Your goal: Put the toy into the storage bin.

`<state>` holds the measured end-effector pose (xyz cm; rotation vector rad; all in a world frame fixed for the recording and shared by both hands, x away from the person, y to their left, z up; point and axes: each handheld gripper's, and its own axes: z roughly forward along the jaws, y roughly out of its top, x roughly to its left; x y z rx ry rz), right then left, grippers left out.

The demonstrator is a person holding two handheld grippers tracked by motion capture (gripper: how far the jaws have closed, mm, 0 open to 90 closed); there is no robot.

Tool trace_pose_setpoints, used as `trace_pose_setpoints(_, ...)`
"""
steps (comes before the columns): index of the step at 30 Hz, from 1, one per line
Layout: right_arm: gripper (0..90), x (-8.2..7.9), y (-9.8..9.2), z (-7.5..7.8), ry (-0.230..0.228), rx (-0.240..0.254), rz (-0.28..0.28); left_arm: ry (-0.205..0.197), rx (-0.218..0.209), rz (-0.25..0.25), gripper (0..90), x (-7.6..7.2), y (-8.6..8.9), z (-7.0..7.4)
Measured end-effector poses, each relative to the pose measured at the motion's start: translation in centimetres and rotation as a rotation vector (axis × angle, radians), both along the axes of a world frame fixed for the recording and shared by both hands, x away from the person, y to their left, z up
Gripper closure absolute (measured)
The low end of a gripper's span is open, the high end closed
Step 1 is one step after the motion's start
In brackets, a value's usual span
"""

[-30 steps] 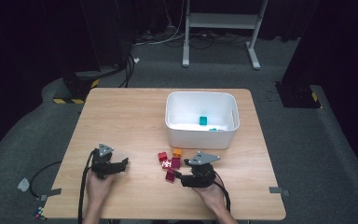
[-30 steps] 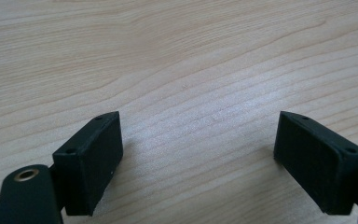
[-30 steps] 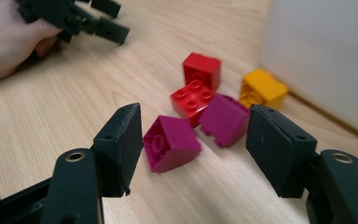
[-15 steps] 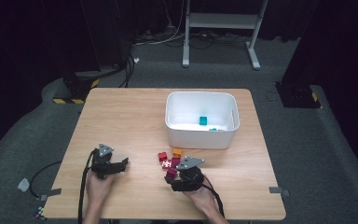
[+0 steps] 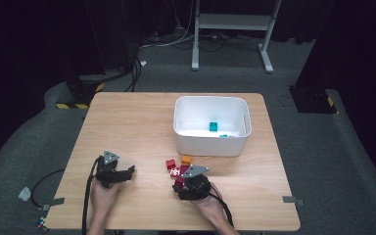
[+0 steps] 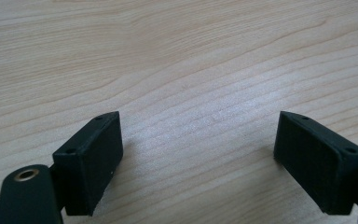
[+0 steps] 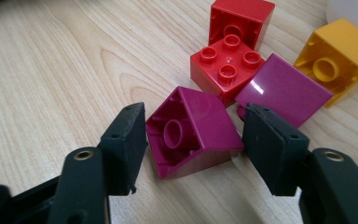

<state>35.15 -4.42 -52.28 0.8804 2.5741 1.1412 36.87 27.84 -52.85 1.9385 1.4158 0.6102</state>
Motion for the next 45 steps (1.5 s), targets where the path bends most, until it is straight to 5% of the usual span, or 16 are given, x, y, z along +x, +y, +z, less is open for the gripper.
trace_pose_setpoints(12,47.4,-0.6,0.2,0.0,-0.057,-0.051,-0.002,0.000,0.000,0.000,15.6,0.0,0.0,0.0)
trace_pose_setpoints(27,47.6,-0.8,-0.2,0.2,-0.060,-0.037,-0.003,0.000,0.000,0.000,15.6,0.0,0.0,0.0)
trace_pose_setpoints(45,47.6,-1.3,-2.7,2.6,-0.085,0.018,-0.034,0.000,0.000,0.001,15.6,0.0,0.0,0.0)
